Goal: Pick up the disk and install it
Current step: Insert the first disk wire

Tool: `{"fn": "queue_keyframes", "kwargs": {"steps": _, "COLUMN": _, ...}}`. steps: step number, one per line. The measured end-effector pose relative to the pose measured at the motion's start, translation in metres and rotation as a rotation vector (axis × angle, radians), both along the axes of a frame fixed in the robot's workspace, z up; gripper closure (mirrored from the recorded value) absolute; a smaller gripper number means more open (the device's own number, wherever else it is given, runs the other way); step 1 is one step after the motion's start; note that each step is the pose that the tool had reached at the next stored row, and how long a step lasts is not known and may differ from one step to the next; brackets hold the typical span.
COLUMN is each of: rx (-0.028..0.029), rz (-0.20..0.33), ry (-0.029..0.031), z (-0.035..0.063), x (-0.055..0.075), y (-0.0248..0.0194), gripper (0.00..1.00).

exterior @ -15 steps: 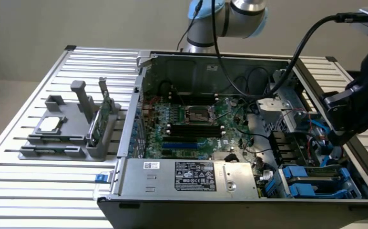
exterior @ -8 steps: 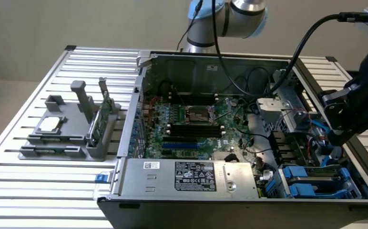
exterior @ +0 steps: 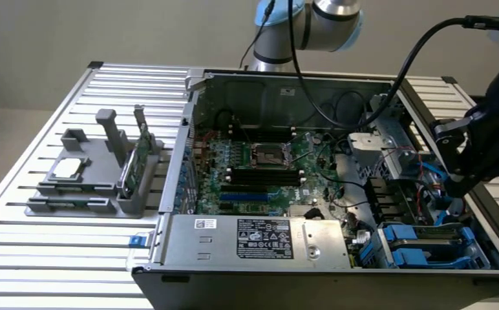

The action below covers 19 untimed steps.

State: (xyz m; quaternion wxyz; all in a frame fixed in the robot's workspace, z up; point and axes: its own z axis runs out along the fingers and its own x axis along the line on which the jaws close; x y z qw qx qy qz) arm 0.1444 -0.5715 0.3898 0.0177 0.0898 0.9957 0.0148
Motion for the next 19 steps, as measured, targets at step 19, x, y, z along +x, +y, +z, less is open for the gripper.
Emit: {"fn": "queue_keyframes", "kwargs": {"steps": 19, "rx": 0.008, "rz": -0.224, "ry": -0.0001, "z": -0.0013, "x": 0.0003, "y": 0.0, "gripper": 0.89}}
